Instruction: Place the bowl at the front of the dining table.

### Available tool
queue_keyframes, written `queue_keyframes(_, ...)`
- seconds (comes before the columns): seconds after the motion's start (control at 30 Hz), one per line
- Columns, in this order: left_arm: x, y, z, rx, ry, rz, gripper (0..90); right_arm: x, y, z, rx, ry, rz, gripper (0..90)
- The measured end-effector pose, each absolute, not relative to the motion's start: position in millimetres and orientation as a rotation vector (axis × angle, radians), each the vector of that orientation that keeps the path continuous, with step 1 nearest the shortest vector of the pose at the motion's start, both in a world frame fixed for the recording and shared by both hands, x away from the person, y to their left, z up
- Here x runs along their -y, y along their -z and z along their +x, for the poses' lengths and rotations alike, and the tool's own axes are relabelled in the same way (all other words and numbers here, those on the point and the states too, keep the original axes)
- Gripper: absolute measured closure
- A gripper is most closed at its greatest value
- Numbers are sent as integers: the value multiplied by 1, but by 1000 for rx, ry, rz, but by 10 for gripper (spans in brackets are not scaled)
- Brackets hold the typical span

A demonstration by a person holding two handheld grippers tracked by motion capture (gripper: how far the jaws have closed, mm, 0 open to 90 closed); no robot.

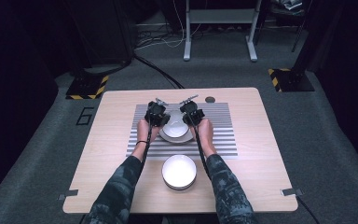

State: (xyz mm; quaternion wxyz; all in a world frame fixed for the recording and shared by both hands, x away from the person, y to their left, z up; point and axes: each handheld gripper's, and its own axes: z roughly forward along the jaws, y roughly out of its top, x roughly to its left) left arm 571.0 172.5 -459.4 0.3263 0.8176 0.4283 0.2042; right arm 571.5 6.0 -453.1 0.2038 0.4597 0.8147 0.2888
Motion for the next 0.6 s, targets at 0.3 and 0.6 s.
queue_keyframes(0.3, -171, 461, 572, -1135, -542, 2147, 804, -5, 455, 573, -2265, -807, 1296, 831)
queue_keyframes(0.6, -171, 462, 571, -1150, -542, 2144, 810, -5, 456, 574, -2264, -799, 1304, 829)
